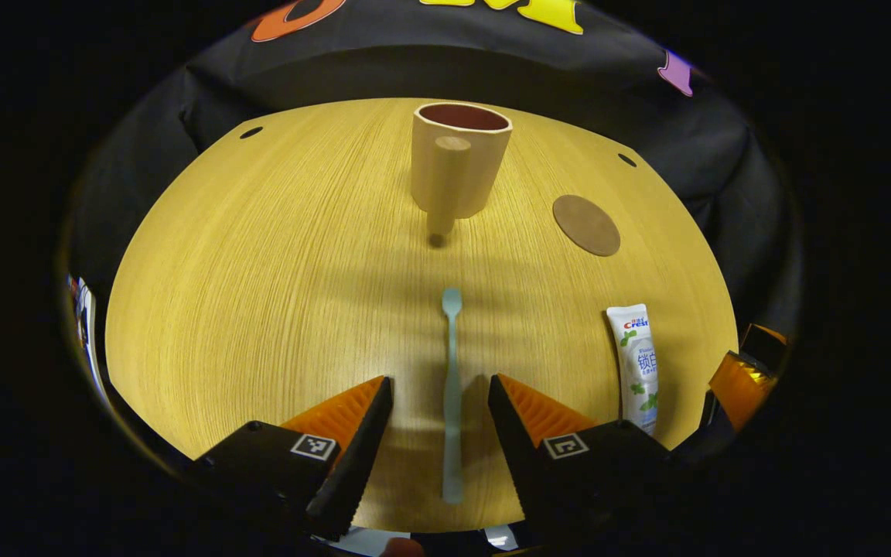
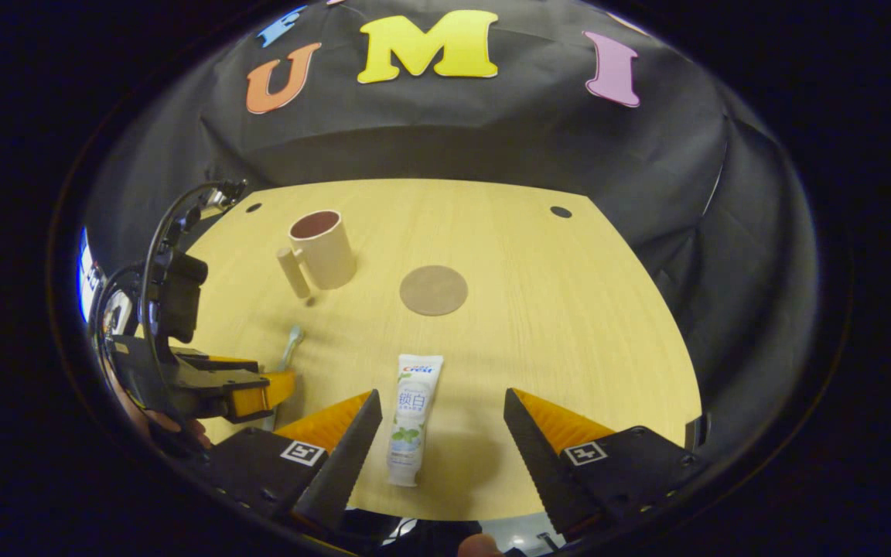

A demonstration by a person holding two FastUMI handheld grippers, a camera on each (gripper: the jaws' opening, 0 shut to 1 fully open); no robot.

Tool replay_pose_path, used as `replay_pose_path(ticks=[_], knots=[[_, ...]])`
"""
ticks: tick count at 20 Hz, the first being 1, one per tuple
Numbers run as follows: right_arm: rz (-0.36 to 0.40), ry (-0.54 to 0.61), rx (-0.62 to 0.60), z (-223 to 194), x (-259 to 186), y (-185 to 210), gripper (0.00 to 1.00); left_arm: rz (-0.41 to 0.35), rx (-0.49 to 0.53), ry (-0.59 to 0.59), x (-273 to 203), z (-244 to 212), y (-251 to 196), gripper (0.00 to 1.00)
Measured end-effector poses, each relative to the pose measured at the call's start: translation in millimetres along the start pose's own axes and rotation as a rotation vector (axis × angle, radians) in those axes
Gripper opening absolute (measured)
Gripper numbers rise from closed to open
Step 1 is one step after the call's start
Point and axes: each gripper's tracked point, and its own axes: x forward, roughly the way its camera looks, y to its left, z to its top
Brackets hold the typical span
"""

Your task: Put the toothbrush and toothpaste on the desktop into the cup, then pick up the cup and place it on the coaster on the desktop.

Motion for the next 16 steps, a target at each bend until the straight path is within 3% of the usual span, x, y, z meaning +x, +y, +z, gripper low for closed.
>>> replay_pose_path(ticks=[2, 3, 5, 9, 10, 16], knots=[[-0.005, 0.002, -0.001, 0, 0, -1, 0.98, 0.009, 0.021, -0.007, 1, 3, 3, 0.77], [-0.009, 0.002, -0.003, 1, 0, -2, 0.97, 0.018, 0.032, -0.006, 0, 4, 4, 0.79], [-0.010, 0.006, -0.007, -1, 0, -1, 0.98, 0.036, 0.042, 0.000, 2, 4, 8, 0.67], [-0.011, 0.003, -0.012, -1, 2, 0, 0.96, 0.065, 0.016, -0.002, 1, 6, 18, 0.22], [-0.011, 0.004, -0.013, -1, 1, 1, 0.98, 0.057, -0.003, -0.003, 0, 6, 19, 0.17], [0.000, 0.037, -0.007, -12, 9, 8, 0.96, 0.031, -0.010, -0.018, -4, 3, 22, 0.07]])
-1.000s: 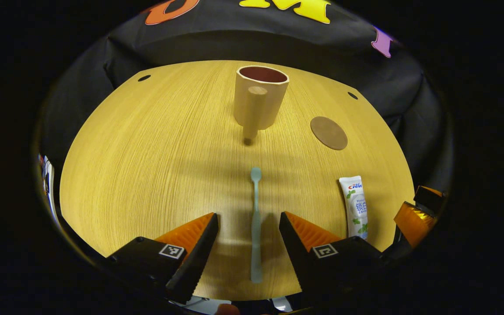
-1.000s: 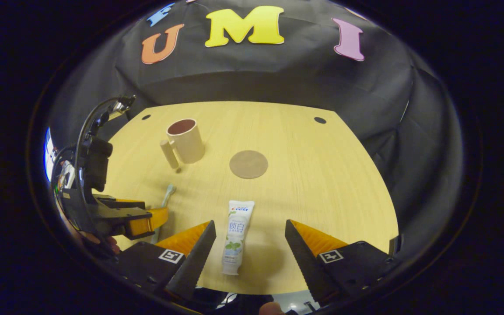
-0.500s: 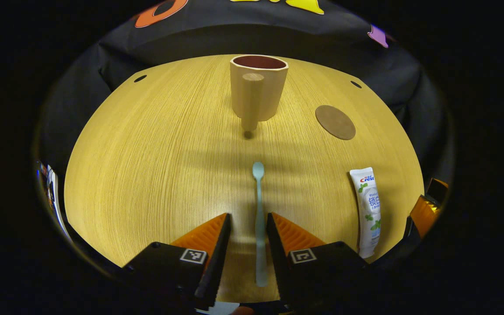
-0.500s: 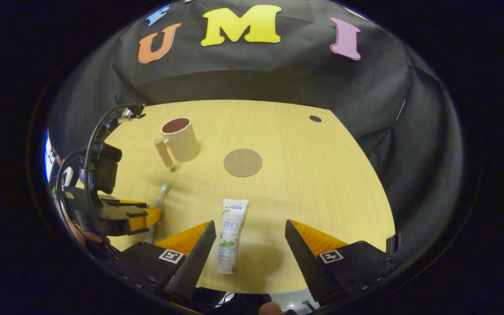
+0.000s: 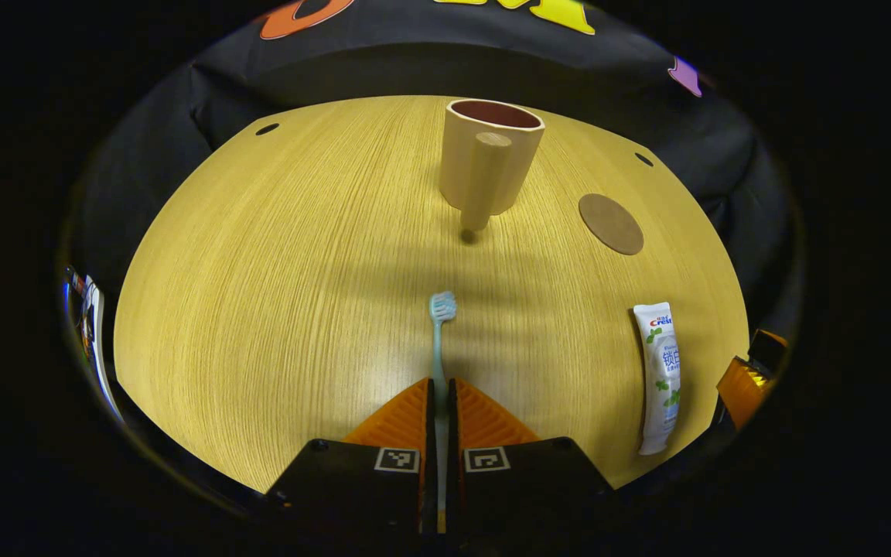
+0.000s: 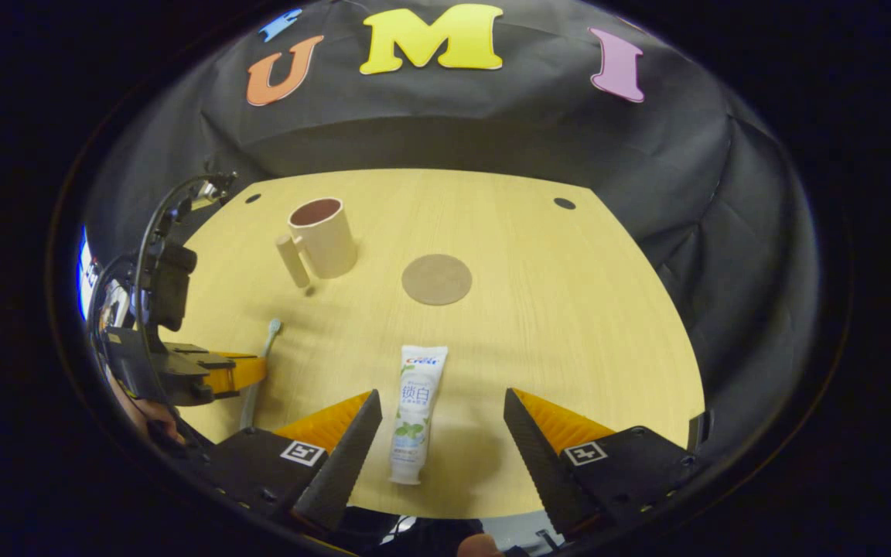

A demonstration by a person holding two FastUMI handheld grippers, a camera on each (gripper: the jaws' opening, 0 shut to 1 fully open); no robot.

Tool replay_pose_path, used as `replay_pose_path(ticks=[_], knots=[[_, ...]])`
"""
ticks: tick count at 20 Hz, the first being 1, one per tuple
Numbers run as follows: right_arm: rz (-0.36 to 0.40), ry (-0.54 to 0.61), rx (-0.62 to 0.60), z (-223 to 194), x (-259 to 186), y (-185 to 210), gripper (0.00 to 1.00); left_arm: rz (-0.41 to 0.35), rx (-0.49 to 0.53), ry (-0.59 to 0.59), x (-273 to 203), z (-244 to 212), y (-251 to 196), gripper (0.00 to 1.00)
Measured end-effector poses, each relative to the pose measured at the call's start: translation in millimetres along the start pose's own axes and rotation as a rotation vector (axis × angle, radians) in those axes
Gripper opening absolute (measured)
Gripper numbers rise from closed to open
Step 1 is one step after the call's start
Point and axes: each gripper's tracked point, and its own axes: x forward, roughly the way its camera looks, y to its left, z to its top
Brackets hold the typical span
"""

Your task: Put the toothbrush and toothpaste on the desktop into the cup, then pick up the cup and place it on the coaster on the desktop.

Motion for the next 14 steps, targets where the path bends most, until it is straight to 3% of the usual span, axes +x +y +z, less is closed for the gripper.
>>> replay_pose_path(ticks=[9, 14], knots=[[0.042, 0.092, 0.015, -23, 24, 19, 0.98, -0.060, -0.064, -0.162, -52, 56, -1, 0.04], [0.064, 0.178, 0.050, -36, 45, 27, 0.88, -0.092, -0.072, -0.232, -78, 78, -6, 0.04]])
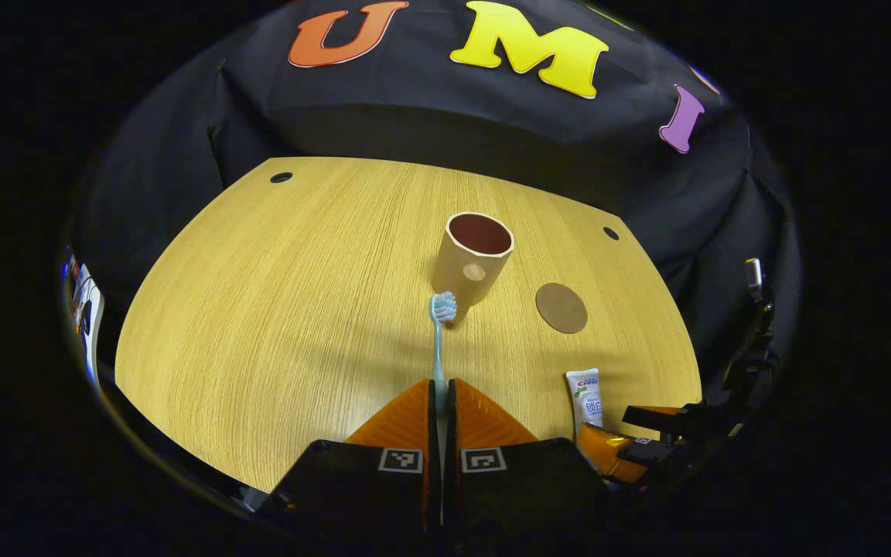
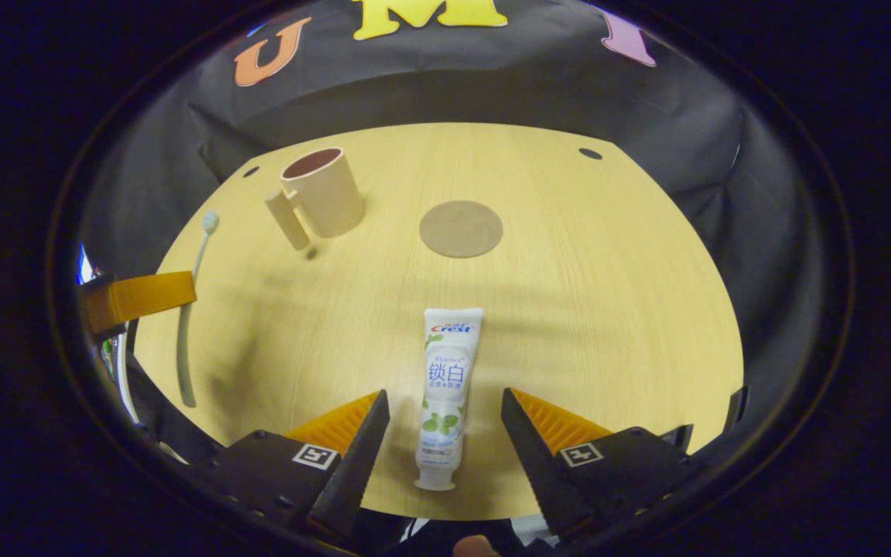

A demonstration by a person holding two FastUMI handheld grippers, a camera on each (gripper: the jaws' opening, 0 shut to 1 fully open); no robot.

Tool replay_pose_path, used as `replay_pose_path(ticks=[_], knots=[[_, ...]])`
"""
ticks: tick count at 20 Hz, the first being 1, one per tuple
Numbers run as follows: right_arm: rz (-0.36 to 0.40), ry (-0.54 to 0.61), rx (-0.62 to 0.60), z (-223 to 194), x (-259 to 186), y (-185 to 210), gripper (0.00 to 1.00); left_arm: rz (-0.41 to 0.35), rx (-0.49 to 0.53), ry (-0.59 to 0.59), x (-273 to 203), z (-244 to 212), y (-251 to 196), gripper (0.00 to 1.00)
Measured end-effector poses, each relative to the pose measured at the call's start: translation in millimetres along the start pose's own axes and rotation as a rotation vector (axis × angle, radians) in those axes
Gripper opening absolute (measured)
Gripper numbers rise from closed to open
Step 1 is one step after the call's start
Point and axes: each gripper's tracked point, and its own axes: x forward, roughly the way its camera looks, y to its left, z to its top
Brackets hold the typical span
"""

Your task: Put the toothbrush and toothpaste on the desktop into the cup, then pick up the cup and place it on the coaster on the desktop.

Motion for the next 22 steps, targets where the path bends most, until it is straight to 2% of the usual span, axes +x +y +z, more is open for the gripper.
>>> replay_pose_path(ticks=[4, 9, 11, 12, 14, 16, 19, 22], knots=[[0.009, 0.080, 0.026, -12, 14, 4, 0.79, -0.033, -0.007, -0.063, -12, 18, -4, 0.04], [-0.006, 0.126, 0.039, -22, 22, 3, 0.70, -0.059, -0.019, -0.154, -26, 44, -6, 0.04], [-0.014, 0.129, 0.045, -20, 22, -4, 0.46, -0.064, -0.022, -0.189, -30, 56, -11, 0.04], [-0.012, 0.138, 0.046, -22, 23, -2, 0.38, -0.067, -0.021, -0.207, -30, 60, -10, 0.04], [-0.014, 0.134, 0.051, -20, 22, -4, 0.27, -0.071, -0.008, -0.250, -24, 67, -11, 0.04], [0.000, 0.121, 0.050, -18, 19, -4, 0.20, -0.090, 0.000, -0.323, -21, 88, -17, 0.04], [0.029, 0.083, 0.051, -9, 5, -7, 0.20, -0.096, 0.024, -0.472, -12, 135, -27, 0.04], [0.010, 0.035, 0.018, -3, -15, -23, 0.20, -0.101, 0.032, -0.571, 6, 170, -31, 0.04]])
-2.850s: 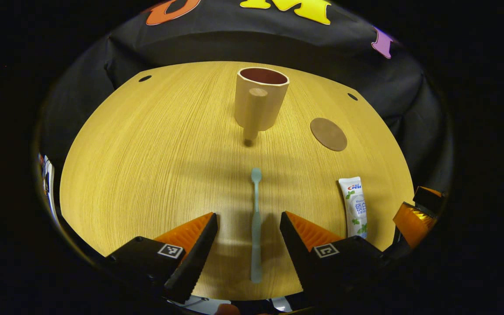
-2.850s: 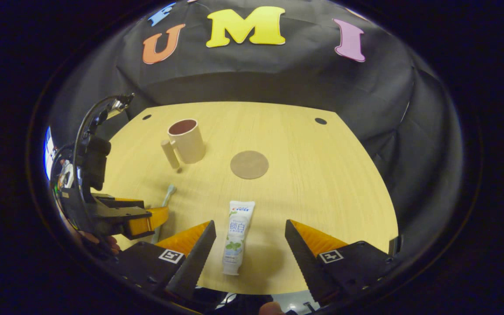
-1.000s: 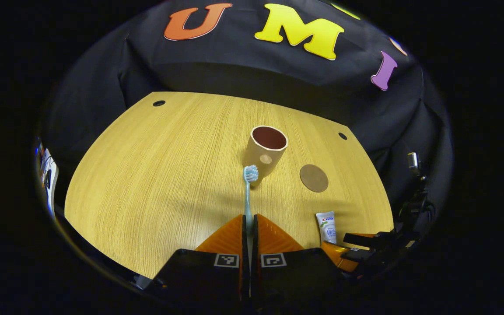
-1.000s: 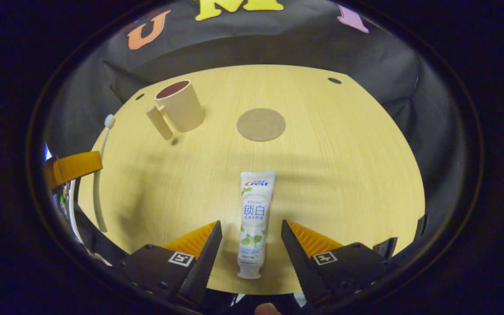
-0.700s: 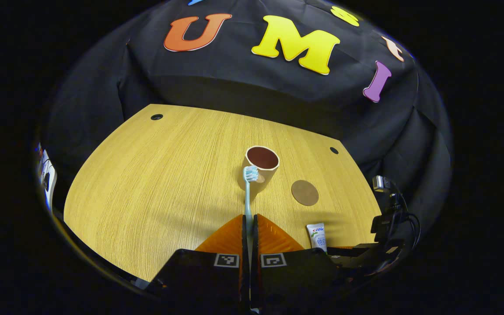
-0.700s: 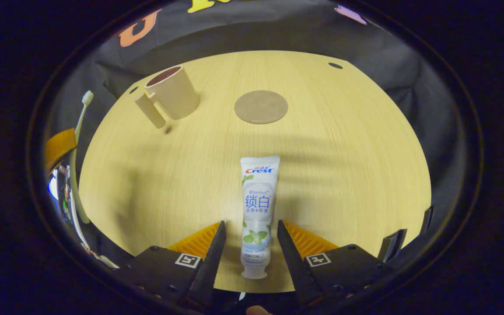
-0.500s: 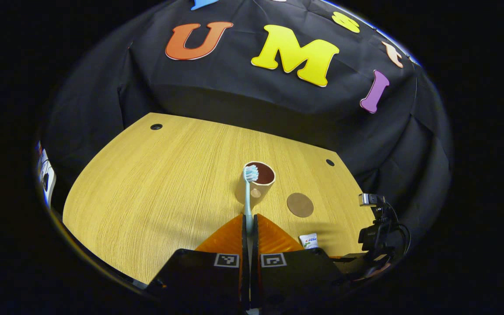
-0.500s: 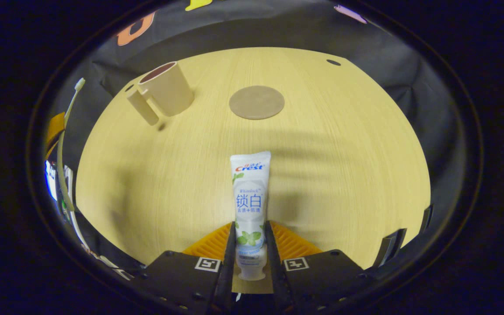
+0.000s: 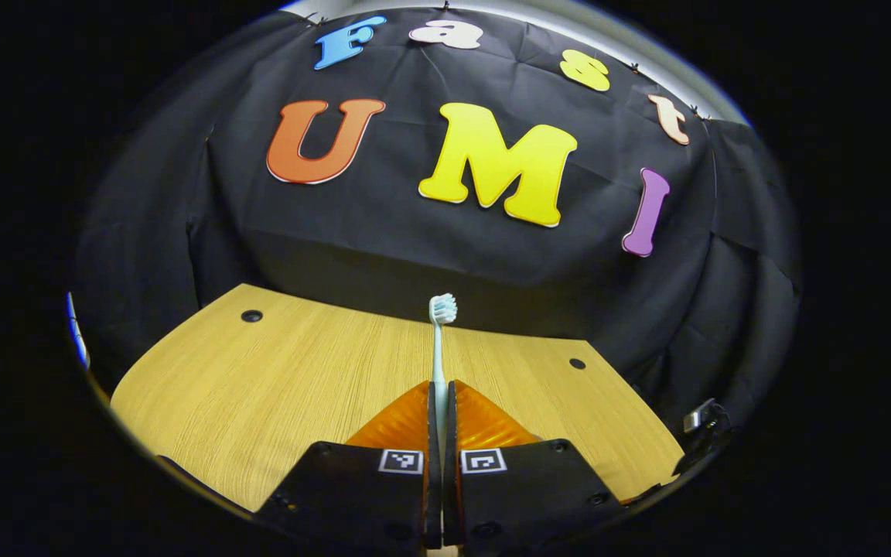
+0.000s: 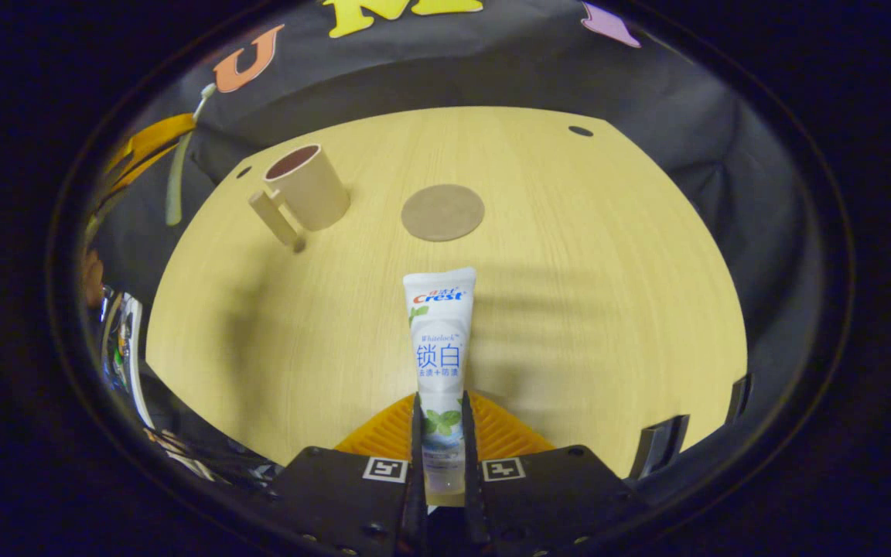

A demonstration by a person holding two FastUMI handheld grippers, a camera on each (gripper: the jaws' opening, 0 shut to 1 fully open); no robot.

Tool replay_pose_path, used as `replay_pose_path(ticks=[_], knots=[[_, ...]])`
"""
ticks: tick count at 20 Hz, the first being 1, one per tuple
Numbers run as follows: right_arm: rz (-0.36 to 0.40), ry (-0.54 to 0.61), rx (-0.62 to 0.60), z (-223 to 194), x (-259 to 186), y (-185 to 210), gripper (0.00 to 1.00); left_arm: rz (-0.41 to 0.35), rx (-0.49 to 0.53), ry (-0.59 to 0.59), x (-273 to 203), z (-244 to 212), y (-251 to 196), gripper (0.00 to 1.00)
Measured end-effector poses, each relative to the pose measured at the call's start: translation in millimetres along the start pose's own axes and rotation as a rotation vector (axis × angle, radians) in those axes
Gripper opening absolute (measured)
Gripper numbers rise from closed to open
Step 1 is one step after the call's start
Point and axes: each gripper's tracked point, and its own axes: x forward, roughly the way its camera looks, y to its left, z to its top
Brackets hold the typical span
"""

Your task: Put the toothbrush and toothpaste on the desktop into the cup, then pick up the cup and place it on the coaster on the desktop.

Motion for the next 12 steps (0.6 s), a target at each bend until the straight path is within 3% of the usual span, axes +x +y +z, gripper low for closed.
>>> replay_pose_path(ticks=[6, 12], knots=[[0.001, -0.012, 0.016, -8, -18, -13, 0.20, -0.026, 0.030, -0.125, 41, 17, -7, 0.04], [0.009, -0.024, 0.002, -11, -25, -14, 0.20, -0.043, 0.051, -0.158, 65, 8, -14, 0.04]])
